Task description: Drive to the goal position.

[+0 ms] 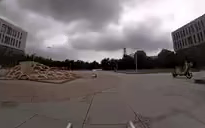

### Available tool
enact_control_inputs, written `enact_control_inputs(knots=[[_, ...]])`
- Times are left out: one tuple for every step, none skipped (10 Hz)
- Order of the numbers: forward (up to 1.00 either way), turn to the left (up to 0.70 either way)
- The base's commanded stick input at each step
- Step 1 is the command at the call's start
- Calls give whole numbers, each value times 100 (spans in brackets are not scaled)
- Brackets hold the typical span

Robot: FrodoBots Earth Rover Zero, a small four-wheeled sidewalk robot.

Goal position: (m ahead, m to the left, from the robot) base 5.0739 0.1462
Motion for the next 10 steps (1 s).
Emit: enact_control_inputs(knots=[[50,1],[50,1],[50,1],[50,1],[30,1],[50,1],[50,1],[50,1],[50,1],[50,1]])
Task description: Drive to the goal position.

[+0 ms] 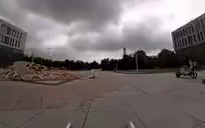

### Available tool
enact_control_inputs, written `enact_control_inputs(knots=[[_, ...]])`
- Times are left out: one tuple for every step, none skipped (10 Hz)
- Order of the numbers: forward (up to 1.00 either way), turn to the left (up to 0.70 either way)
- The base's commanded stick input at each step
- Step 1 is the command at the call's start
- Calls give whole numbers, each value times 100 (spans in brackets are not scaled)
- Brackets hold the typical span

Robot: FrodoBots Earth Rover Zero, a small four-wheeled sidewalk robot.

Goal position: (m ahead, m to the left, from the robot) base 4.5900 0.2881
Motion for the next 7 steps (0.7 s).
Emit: enact_control_inputs(knots=[[50,1],[50,1],[50,1],[50,1],[50,1],[50,1],[50,1]])
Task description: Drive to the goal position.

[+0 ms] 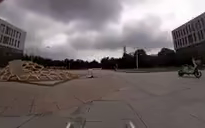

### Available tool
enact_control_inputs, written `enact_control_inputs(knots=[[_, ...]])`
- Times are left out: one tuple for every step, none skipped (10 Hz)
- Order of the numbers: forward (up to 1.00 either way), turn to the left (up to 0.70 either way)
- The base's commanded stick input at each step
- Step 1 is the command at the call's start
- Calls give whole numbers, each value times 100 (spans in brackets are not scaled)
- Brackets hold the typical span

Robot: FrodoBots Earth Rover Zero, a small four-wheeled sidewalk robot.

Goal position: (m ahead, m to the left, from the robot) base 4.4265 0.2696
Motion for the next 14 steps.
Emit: enact_control_inputs(knots=[[50,1],[50,1],[50,1],[50,1],[17,0],[50,1],[50,1],[50,1],[50,1],[50,1],[30,1],[50,1],[50,1],[50,1]])
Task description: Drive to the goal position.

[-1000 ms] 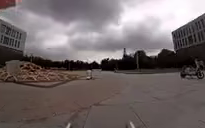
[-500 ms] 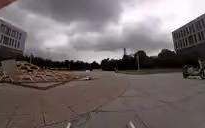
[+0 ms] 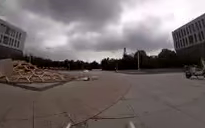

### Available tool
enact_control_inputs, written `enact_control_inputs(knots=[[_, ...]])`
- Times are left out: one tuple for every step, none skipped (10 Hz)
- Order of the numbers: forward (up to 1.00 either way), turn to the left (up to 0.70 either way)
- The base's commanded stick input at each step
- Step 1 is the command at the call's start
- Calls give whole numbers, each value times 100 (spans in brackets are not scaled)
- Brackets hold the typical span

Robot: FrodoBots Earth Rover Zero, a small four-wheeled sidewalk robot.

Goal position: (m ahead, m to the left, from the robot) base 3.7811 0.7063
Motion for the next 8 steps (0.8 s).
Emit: enact_control_inputs(knots=[[50,1],[31,1],[0,0],[50,1],[50,1],[50,1],[50,1],[50,1]])
